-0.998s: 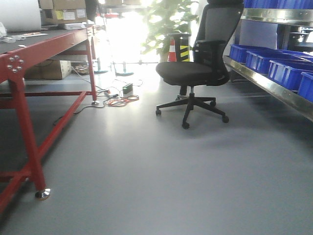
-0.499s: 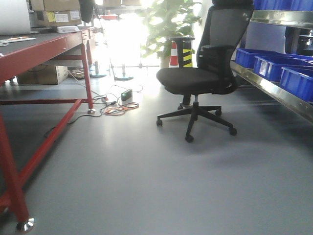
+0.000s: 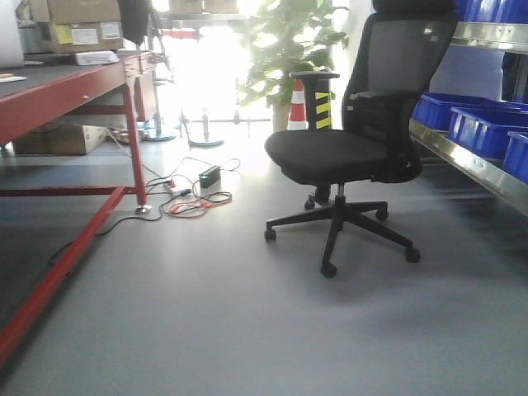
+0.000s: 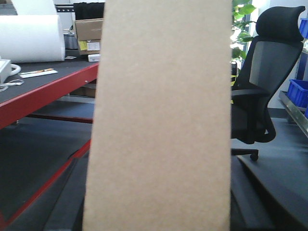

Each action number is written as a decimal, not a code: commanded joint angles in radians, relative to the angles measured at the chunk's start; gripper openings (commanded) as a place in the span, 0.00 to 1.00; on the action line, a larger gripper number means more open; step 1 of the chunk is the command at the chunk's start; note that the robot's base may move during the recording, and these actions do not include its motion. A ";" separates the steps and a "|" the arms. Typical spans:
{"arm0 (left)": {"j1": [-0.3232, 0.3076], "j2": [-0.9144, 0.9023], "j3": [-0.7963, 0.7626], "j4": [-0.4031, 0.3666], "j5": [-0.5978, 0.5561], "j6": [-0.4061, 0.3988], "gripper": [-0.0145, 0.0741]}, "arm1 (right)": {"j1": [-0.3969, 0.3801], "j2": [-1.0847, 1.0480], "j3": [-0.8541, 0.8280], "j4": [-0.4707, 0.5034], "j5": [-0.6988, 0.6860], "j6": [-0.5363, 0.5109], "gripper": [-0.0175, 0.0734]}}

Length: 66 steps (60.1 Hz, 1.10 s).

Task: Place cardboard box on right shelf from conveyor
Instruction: 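Drive past the chair to the steel shelf with blue bins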

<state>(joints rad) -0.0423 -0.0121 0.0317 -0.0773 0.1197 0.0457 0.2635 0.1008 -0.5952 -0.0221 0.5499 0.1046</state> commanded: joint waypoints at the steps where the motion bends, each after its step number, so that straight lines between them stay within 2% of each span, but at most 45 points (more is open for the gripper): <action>1: -0.007 -0.016 0.008 -0.006 -0.087 0.000 0.03 | -0.007 0.025 -0.028 -0.008 -0.105 -0.008 0.31; 66: -0.007 -0.016 0.008 -0.006 -0.087 0.000 0.03 | -0.007 0.025 -0.028 -0.008 -0.104 -0.008 0.31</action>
<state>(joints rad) -0.0423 -0.0121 0.0317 -0.0773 0.1197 0.0457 0.2635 0.1008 -0.5952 -0.0221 0.5499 0.1046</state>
